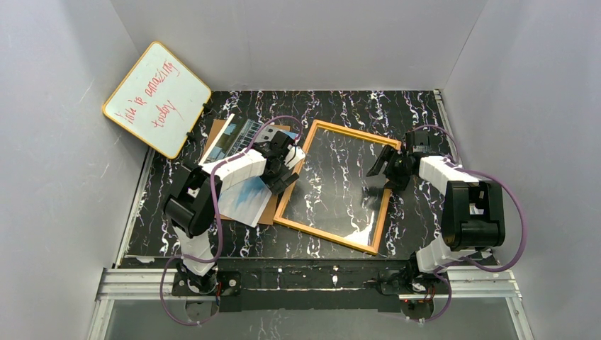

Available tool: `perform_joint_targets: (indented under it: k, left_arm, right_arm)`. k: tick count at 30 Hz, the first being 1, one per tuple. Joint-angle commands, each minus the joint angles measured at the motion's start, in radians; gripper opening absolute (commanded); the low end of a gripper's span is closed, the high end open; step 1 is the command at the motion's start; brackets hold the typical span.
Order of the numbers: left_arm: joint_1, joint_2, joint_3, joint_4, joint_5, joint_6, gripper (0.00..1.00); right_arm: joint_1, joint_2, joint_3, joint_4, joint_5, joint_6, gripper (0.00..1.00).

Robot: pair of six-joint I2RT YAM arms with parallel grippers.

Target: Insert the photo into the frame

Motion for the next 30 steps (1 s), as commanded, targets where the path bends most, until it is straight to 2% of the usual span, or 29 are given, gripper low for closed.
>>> perform_joint_targets:
  k: [1,8,11,15,18,23,30]
  left_arm:
    - [-0.01,0.003,0.001,-0.009,0.009,-0.002,0.98]
    - [-0.01,-0.011,-0.005,-0.011,0.019,0.0,0.98]
    - [-0.013,-0.03,-0.009,-0.023,0.056,-0.001,0.98]
    - [-0.016,-0.081,0.01,-0.054,0.109,-0.005,0.98]
    - [0.01,-0.107,0.095,-0.102,0.107,-0.007,0.98]
    - [0.197,-0.106,0.279,-0.214,0.154,0.003,0.98]
    - [0.446,-0.131,0.279,-0.223,0.116,0.073,0.98]
  right_arm:
    - [-0.005,0.01,-0.006,-0.014,0.027,-0.007,0.83]
    - [-0.006,0.016,0.078,-0.047,0.032,-0.02,0.83]
    - [-0.004,0.02,0.125,-0.051,-0.011,-0.019,0.83]
    - [0.041,0.001,0.201,-0.073,-0.02,-0.005,0.85]
    - [0.114,-0.008,0.277,-0.077,0.006,0.031,0.85]
    - [0.323,0.071,0.43,-0.052,0.072,0.12,0.85]
    - [0.591,0.343,0.672,0.047,0.143,0.275,0.85]
